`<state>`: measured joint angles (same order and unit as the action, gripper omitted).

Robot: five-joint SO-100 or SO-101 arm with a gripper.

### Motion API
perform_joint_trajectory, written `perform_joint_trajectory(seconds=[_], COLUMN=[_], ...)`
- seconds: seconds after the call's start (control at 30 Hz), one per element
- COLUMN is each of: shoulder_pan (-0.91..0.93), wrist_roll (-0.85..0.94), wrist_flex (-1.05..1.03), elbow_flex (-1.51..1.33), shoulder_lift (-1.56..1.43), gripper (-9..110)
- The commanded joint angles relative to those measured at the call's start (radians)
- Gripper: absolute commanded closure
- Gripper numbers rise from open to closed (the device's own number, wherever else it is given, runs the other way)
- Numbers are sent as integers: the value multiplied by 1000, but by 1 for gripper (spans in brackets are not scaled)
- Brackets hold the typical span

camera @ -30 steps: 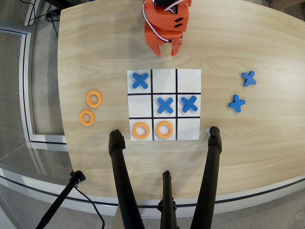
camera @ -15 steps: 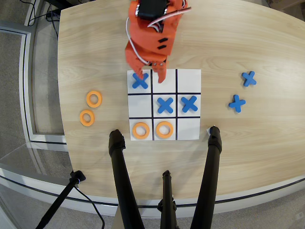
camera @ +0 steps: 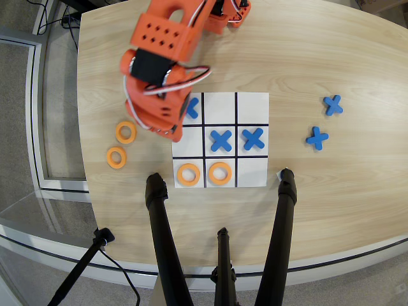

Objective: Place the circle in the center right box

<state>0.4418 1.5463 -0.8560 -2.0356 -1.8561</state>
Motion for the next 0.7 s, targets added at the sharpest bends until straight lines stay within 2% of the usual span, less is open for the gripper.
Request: perform_joint_trajectory(seconds=[0.0,0.3,0.67], shoulder_pan=[41,104,147], wrist_roll=[-5,8,49], wrist_flex=[9,20,195], elbow_flex=[140,348,305], shoulder_lift=[109,356,437], gripper=[83,83,83])
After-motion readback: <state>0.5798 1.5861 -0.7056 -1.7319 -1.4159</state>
